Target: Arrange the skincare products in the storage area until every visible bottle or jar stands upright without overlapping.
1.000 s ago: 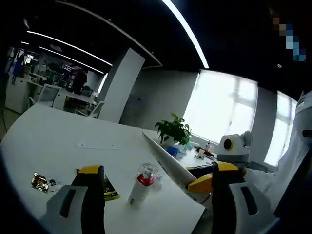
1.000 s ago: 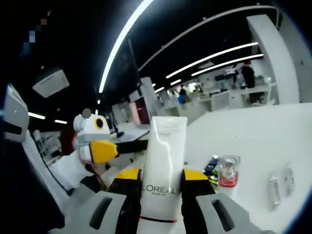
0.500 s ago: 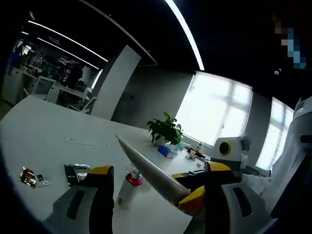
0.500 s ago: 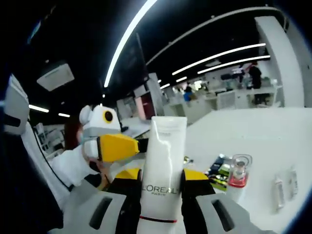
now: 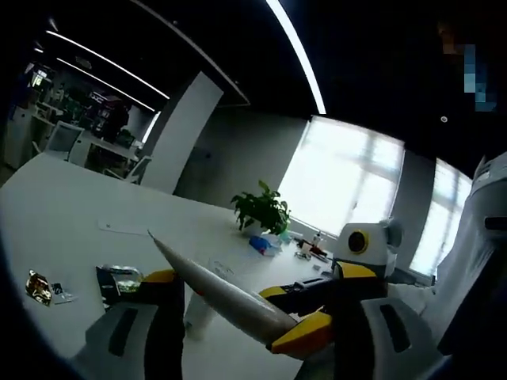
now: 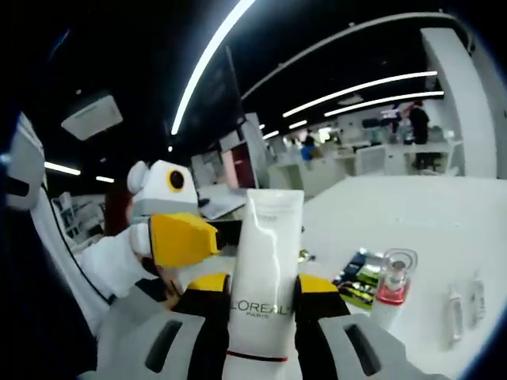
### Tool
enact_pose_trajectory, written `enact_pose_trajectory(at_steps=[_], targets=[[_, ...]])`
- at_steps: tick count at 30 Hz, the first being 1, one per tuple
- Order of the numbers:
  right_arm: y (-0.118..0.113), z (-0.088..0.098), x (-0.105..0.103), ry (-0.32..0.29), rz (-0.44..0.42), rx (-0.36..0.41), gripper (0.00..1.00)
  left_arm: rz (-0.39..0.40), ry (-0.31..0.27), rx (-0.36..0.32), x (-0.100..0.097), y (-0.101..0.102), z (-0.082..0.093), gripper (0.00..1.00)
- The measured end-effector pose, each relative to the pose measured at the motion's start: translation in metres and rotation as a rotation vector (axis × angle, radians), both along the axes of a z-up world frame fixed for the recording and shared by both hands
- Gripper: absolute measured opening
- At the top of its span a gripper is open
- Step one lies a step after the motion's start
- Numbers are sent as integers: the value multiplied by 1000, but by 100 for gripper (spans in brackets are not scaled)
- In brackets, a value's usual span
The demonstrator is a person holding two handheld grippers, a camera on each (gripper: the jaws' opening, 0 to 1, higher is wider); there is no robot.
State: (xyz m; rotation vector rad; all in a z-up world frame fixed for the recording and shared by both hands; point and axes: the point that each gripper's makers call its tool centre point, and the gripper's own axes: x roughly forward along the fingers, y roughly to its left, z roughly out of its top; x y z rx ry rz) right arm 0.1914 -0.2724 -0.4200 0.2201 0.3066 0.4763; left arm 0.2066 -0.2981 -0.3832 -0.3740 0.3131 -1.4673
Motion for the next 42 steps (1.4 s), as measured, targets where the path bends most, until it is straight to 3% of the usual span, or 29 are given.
enact_pose_trajectory(at_steps=[5,12,16,29,36,40,42], targets=[[0,-3,1,8,3,-5,24,-8,-10,4,-2,-2,-2,77],[-2,-7,2,17,-3,-12,24,3,35,27,3,-3,-9,68],[-4,-8,3,18,-5,-24,24,17,57,5,8,-1,-10,50],[-4,-12,1,12,-5,-60,24,48,110,-1,23,3,-21,25],[-10,-29,4,45,-24,-139,24,44,112,60,26,-6,-39,23],[-11,-33,5,49,-31,-122,24,46,122,67,26,-8,-41,21],[-12,-38,5,56,-31,-163,24,41,117,81,25,-9,-44,20]])
